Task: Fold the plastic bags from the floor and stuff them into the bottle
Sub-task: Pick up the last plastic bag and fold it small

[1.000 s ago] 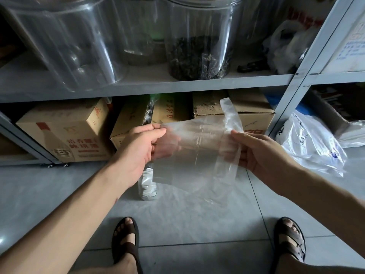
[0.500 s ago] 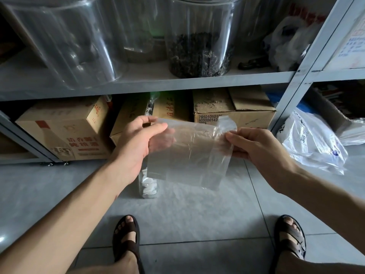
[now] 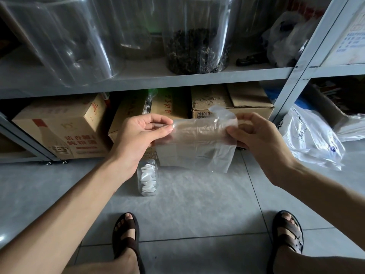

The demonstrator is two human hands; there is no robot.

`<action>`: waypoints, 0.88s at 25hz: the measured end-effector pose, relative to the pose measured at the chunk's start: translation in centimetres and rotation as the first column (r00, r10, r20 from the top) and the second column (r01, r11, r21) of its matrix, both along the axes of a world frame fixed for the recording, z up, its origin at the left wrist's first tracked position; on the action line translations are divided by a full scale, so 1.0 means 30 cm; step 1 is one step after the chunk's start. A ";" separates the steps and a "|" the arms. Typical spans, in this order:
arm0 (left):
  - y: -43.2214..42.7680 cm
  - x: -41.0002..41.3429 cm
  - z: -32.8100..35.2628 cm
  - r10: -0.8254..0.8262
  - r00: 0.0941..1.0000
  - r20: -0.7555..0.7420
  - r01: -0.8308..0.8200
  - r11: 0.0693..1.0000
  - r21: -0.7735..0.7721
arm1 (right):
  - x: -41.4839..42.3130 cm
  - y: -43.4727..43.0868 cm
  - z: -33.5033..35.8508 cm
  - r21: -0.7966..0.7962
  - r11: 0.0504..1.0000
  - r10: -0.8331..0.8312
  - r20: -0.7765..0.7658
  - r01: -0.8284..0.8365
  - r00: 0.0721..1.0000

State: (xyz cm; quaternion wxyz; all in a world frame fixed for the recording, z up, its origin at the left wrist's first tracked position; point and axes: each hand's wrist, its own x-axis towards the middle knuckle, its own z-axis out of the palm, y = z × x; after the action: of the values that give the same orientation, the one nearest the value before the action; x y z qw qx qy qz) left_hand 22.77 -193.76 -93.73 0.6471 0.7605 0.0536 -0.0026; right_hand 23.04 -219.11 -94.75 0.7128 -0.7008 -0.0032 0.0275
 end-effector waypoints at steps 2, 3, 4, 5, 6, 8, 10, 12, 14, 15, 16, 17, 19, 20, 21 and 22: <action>-0.007 0.001 0.004 0.007 1.000 0.012 -0.006 0.999 -0.032 | 0.002 0.002 -0.001 -0.025 0.999 -0.032 0.047 0.033 0.998; -0.010 0.002 0.005 0.004 1.000 0.019 -0.003 0.999 -0.040 | 0.003 0.004 -0.001 -0.053 0.998 -0.033 0.072 0.037 0.997; -0.012 0.002 0.005 -0.003 1.000 0.027 0.004 0.999 -0.036 | 0.005 0.004 -0.001 -0.080 0.996 -0.032 0.089 0.039 0.996; -0.012 0.003 0.005 -0.013 0.999 0.039 0.014 1.000 -0.022 | 0.006 0.004 -0.001 -0.098 0.994 -0.032 0.094 0.041 0.995; -0.011 0.002 0.003 -0.020 0.998 0.052 0.020 1.000 -0.002 | 0.006 0.003 0.000 -0.101 0.994 -0.036 0.091 0.045 0.995; -0.007 0.003 -0.002 -0.019 0.997 0.078 0.017 0.999 0.027 | 0.006 0.002 0.001 -0.072 0.996 -0.050 0.071 0.055 0.996; -0.005 0.006 -0.005 -0.008 0.996 0.089 0.006 1.000 0.019 | 0.007 0.000 0.001 -0.025 0.998 -0.061 0.048 0.062 0.997; -0.006 0.008 -0.004 0.008 0.996 0.093 -0.008 1.000 -0.004 | 0.009 0.000 0.001 0.012 0.998 -0.067 0.027 0.066 0.997; -0.006 0.012 -0.004 0.031 0.995 0.092 -0.027 0.999 -0.038 | 0.011 0.000 0.001 0.028 0.997 -0.077 0.017 0.076 0.997; -0.006 0.011 -0.003 0.040 0.995 0.089 -0.035 0.998 -0.060 | 0.011 0.000 0.001 0.030 0.996 -0.081 0.014 0.080 0.997; -0.006 0.011 -0.002 0.048 0.995 0.086 -0.041 0.996 -0.078 | 0.012 0.000 0.002 0.030 0.996 -0.082 0.012 0.082 0.997; -0.005 0.009 0.001 0.054 0.995 0.086 -0.046 0.995 -0.087 | 0.011 0.001 0.003 0.029 0.996 -0.083 0.010 0.082 0.997; -0.004 0.008 0.006 0.055 0.994 0.090 -0.048 0.996 -0.076 | 0.013 -0.002 0.001 0.022 0.996 -0.084 0.012 0.084 0.996; -0.004 0.007 0.008 0.054 0.995 0.084 -0.048 0.996 -0.071 | 0.014 -0.003 0.000 0.016 0.996 -0.086 0.015 0.085 0.996; -0.004 0.005 0.011 0.054 0.996 0.074 -0.049 0.996 -0.068 | 0.015 -0.004 0.000 0.011 0.996 -0.086 0.018 0.086 0.996; -0.003 0.004 0.012 0.056 0.996 0.065 -0.052 0.996 -0.066 | 0.016 -0.004 -0.002 0.009 0.996 -0.085 0.020 0.084 0.996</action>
State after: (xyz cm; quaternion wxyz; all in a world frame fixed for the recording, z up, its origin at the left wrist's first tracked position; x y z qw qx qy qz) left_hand 22.89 -193.85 -93.37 0.6724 0.7373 0.0525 0.0388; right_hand 23.51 -219.24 -94.80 0.7162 -0.6976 0.0192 -0.0096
